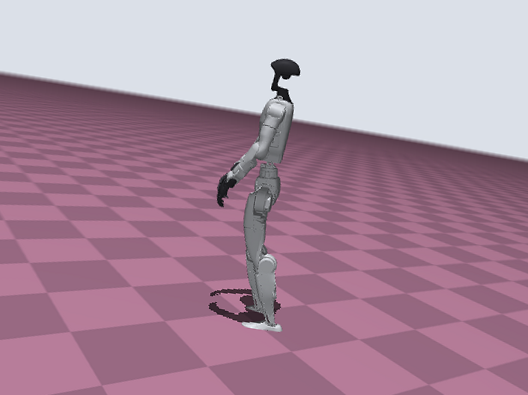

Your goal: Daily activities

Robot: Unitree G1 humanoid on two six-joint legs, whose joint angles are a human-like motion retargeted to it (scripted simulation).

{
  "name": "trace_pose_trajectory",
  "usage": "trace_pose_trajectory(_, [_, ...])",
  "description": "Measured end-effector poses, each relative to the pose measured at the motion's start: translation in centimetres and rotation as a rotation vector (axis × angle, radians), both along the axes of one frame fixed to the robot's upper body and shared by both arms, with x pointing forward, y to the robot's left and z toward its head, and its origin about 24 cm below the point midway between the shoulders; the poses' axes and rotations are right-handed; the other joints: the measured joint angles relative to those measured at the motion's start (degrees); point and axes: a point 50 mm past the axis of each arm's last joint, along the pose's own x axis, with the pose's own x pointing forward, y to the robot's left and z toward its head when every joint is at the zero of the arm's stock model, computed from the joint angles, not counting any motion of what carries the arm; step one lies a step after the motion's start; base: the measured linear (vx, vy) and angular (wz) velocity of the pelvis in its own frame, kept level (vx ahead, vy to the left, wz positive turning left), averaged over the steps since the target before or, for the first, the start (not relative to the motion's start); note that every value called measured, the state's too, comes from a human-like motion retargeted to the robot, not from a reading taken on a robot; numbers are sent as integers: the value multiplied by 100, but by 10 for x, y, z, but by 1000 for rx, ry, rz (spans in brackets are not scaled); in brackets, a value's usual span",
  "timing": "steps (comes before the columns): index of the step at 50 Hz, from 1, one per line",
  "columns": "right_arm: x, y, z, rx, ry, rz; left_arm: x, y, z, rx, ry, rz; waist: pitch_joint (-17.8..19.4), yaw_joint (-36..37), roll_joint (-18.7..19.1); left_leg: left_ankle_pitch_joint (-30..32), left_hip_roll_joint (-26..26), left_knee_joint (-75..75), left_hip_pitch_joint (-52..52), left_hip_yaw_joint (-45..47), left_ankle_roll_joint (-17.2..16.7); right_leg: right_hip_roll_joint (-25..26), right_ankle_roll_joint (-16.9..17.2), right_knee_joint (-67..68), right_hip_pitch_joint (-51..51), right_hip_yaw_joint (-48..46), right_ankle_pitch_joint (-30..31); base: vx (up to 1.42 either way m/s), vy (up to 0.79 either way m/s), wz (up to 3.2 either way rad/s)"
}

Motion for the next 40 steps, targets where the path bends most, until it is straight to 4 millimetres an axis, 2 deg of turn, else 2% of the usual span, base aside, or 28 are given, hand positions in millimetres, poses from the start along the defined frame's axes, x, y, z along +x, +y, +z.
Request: trace_pose_trajectory(40, [-6,16,-2,51,139,100,-3,-7,4,-100,129,-10,-57,238,-144,-249,-31,412,-461,-57,7,-82,-14,544,-573,47,-299,0,0,0])
